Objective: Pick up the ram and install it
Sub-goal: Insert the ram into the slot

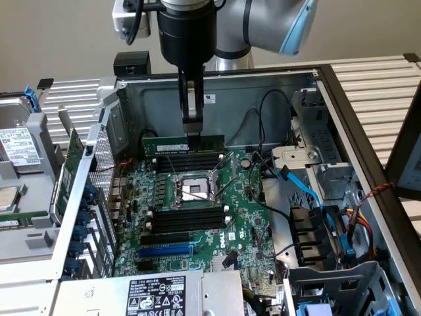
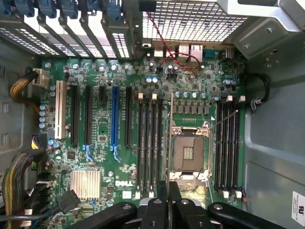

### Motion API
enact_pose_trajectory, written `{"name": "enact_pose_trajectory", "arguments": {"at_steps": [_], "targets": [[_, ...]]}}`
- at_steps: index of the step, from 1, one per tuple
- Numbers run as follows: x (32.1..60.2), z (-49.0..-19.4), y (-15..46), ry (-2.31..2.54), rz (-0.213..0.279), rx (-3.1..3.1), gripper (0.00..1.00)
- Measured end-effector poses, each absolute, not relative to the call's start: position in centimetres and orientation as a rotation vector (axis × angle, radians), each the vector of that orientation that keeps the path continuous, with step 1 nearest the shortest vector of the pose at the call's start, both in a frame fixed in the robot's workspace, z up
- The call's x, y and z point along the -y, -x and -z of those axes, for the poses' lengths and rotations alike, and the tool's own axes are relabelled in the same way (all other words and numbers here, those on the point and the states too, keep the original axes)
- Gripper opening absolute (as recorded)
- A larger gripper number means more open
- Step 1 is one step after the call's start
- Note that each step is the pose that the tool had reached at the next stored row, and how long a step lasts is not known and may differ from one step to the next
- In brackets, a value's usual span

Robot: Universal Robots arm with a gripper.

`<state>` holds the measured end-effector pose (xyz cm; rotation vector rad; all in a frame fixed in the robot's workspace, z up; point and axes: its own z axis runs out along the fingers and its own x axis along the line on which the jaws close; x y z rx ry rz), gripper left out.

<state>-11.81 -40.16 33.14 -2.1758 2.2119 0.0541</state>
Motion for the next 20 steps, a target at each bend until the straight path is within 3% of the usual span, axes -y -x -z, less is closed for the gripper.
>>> {"name": "enact_pose_trajectory", "arguments": {"at_steps": [20], "targets": [[40.2, -30.4, 11.8, 2.187, -0.025, -2.224, 0.13]]}}
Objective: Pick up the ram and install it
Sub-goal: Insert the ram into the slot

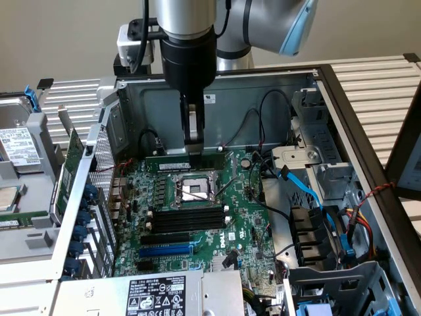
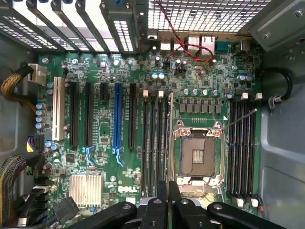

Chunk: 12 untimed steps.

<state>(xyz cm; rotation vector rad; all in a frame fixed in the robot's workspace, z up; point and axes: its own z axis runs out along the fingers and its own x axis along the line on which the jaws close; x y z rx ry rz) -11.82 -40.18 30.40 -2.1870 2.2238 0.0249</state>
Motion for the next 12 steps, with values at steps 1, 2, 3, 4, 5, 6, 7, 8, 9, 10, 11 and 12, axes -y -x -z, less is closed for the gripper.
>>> {"name": "enact_pose_trajectory", "arguments": {"at_steps": [1, 2, 3, 4, 5, 6, 7, 8, 9, 10, 11, 12], "targets": [[40.2, -30.2, 11.8, 2.187, -0.025, -2.224, 0.13], [40.2, -30.0, 11.8, 2.187, -0.025, -2.224, 0.13], [40.2, -29.8, 11.8, 2.187, -0.025, -2.224, 0.13], [40.2, -29.7, 11.8, 2.187, -0.025, -2.224, 0.13], [40.2, -29.5, 11.8, 2.187, -0.025, -2.224, 0.13], [40.2, -29.3, 11.8, 2.187, -0.025, -2.224, 0.13], [40.2, -29.2, 11.8, 2.187, -0.025, -2.224, 0.13], [40.3, -29.2, 11.8, 2.187, -0.025, -2.224, 0.13], [40.4, -29.1, 11.8, 2.187, -0.025, -2.224, 0.13], [40.5, -29.0, 11.8, 2.187, -0.025, -2.224, 0.13], [40.6, -28.9, 11.8, 2.187, -0.025, -2.224, 0.13], [40.6, -28.8, 11.8, 2.187, -0.025, -2.224, 0.13]]}}
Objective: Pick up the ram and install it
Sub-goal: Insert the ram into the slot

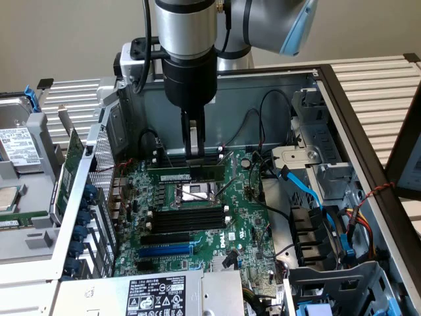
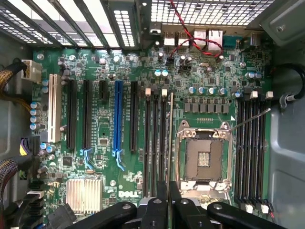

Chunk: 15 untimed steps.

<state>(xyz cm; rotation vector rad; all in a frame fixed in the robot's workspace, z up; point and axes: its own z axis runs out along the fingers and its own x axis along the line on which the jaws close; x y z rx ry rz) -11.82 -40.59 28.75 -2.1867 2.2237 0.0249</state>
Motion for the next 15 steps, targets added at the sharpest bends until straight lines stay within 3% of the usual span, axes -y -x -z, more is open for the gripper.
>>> {"name": "enact_pose_trajectory", "arguments": {"at_steps": [15], "targets": [[40.8, -26.4, 11.9, 2.186, -0.023, -2.224, 0.13]]}}
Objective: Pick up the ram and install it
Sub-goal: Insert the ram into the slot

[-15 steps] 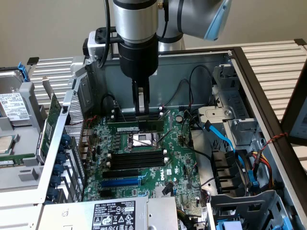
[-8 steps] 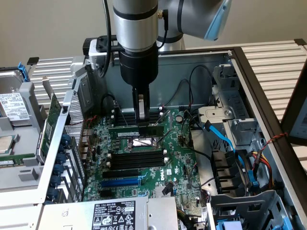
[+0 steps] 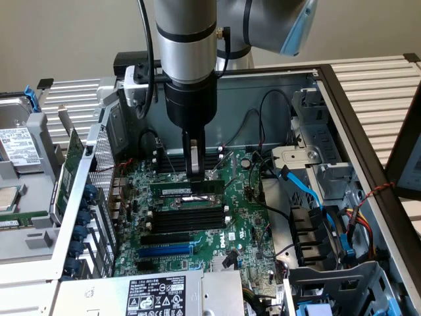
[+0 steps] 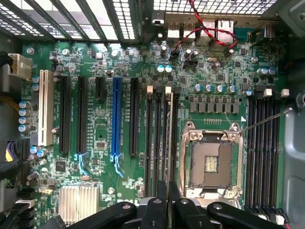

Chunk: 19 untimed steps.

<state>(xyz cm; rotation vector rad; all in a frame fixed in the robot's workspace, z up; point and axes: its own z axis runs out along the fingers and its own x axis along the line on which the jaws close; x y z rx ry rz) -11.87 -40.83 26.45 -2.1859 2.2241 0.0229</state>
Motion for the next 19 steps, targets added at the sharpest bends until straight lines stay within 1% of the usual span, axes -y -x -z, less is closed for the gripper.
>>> {"name": "enact_pose_trajectory", "arguments": {"at_steps": [11, 19], "targets": [[41.9, -25.5, 11.9, 2.187, -0.019, -2.225, 0.13], [42.0, -25.0, 11.9, 2.196, 0.0, -2.234, 0.13]]}}
